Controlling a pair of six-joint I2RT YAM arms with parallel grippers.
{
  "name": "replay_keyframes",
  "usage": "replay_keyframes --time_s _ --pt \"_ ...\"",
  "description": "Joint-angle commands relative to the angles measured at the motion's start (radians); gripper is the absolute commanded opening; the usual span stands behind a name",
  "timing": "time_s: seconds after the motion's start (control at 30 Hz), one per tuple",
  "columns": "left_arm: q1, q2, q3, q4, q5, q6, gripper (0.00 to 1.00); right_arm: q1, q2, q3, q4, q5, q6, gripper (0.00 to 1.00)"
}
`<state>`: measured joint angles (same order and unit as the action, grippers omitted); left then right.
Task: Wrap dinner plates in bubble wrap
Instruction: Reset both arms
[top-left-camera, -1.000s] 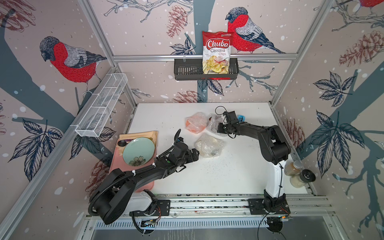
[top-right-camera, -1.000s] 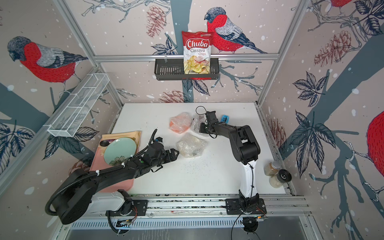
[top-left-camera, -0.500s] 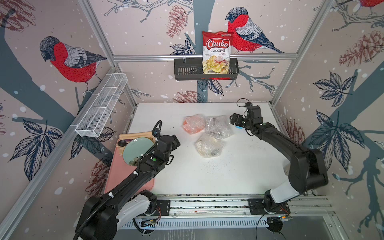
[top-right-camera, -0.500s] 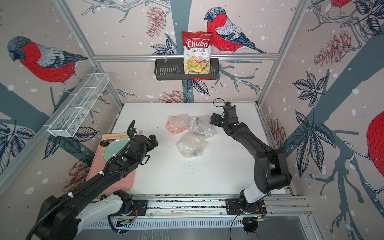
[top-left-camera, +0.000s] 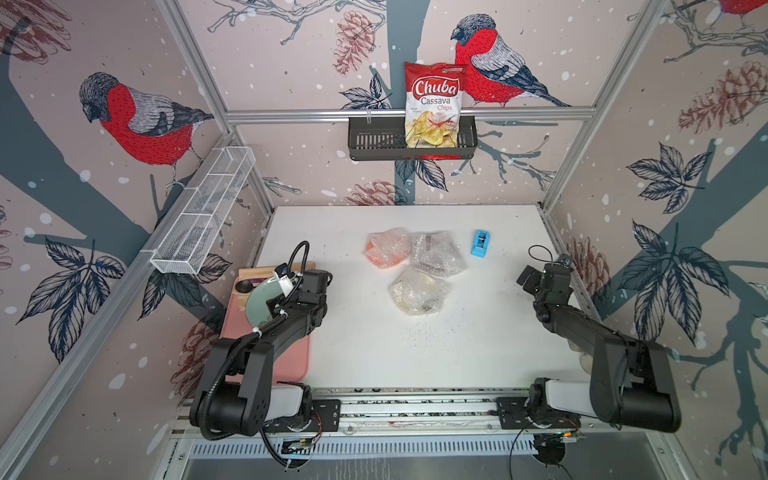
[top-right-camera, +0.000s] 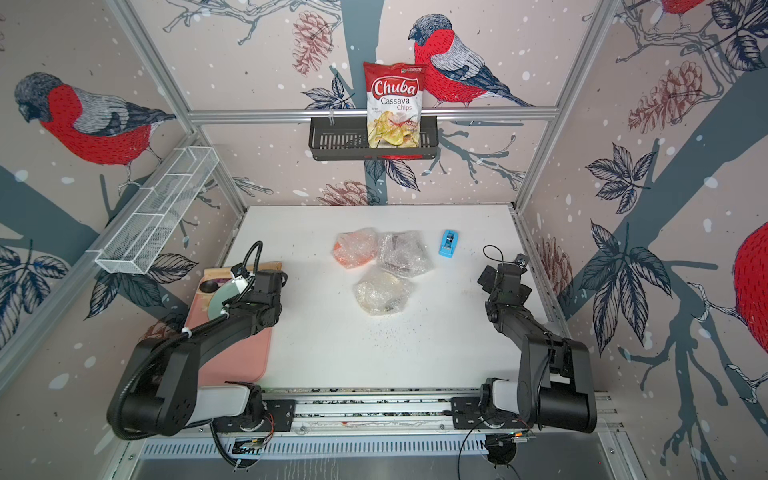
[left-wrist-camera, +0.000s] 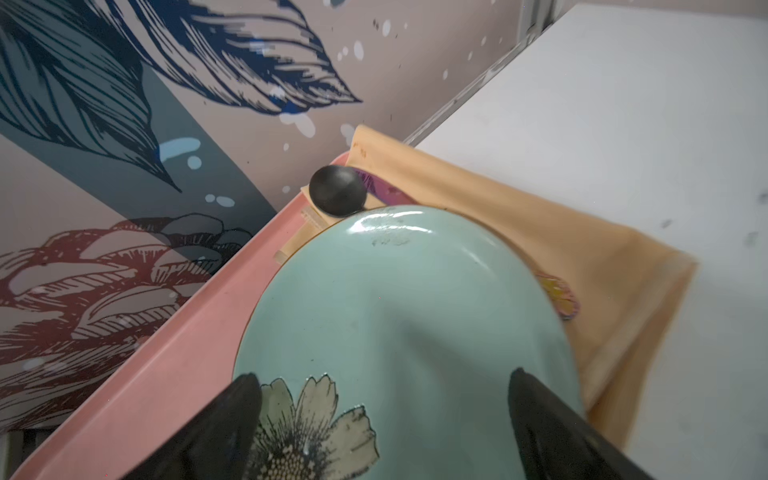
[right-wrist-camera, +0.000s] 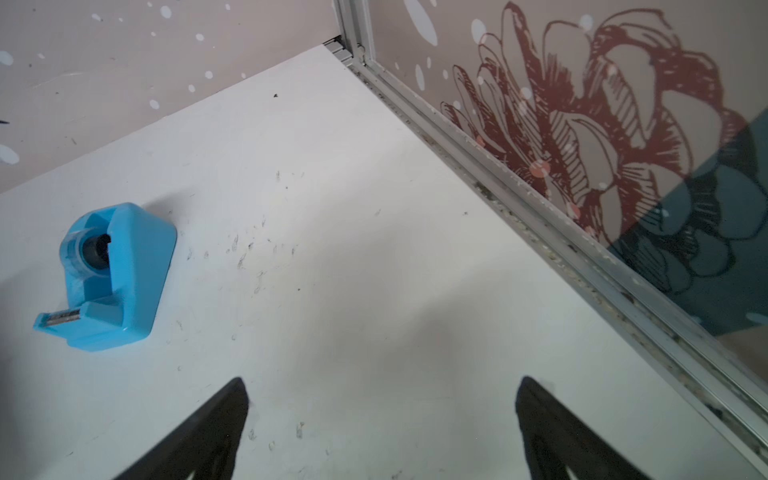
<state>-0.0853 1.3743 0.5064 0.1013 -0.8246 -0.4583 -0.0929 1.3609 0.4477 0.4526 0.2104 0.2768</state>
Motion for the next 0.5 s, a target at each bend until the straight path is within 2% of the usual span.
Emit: replay_keyframes --time_s 0.0,0.1,0.23,0.33,0.4,0.43,0.47 --pt "0.061 0.04 0.014 0.216 0.208 0.17 0.97 0.001 0.053 -0.035 0.284 -0.155 -0.072 1.0" --pt "0.064 0.037 -0.032 0.422 0.326 0.26 0.98 0.021 0.069 -0.077 0.43 -0.225 -0.135 1.0" --pt "0.063 0.017 -0.108 0.638 0.511 0.297 1.0 0.05 0.109 -0.184 0.679 -0.258 -0.206 1.0" --pt "0.063 0.004 -0.153 0.746 0.565 0.353 1.0 0.077 0.146 -0.248 0.83 -0.241 -0.238 1.0" --pt "0.062 -0.007 -0.198 0.844 0.6 0.39 1.0 0.076 0.146 -0.239 0.801 -0.231 -0.232 1.0" --pt "0.063 -0.003 -0.211 0.884 0.607 0.392 1.0 0.076 0.132 -0.214 0.731 -0.194 -0.212 1.0" --pt "0.064 0.021 -0.232 0.947 0.613 0.392 1.0 0.078 0.141 -0.21 0.746 -0.15 -0.196 1.0"
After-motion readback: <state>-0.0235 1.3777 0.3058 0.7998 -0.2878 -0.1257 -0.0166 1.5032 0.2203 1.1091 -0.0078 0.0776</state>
